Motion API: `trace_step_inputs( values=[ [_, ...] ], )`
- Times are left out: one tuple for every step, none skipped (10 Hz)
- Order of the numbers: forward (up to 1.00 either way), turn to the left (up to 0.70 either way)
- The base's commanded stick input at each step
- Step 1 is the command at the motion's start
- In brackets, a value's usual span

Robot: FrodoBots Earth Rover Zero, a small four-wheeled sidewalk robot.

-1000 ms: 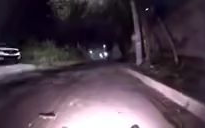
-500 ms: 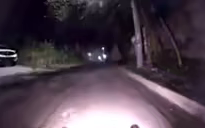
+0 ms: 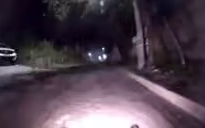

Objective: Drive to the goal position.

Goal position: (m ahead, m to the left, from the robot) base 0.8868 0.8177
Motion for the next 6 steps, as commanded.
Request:
trace_step_inputs(
  values=[
    [0.7,0.0],
    [0.7,-0.01],
    [0.7,-0.02],
    [0.7,-0.11],
    [0.7,-0.21],
    [0.7,-0.31]
  ],
)
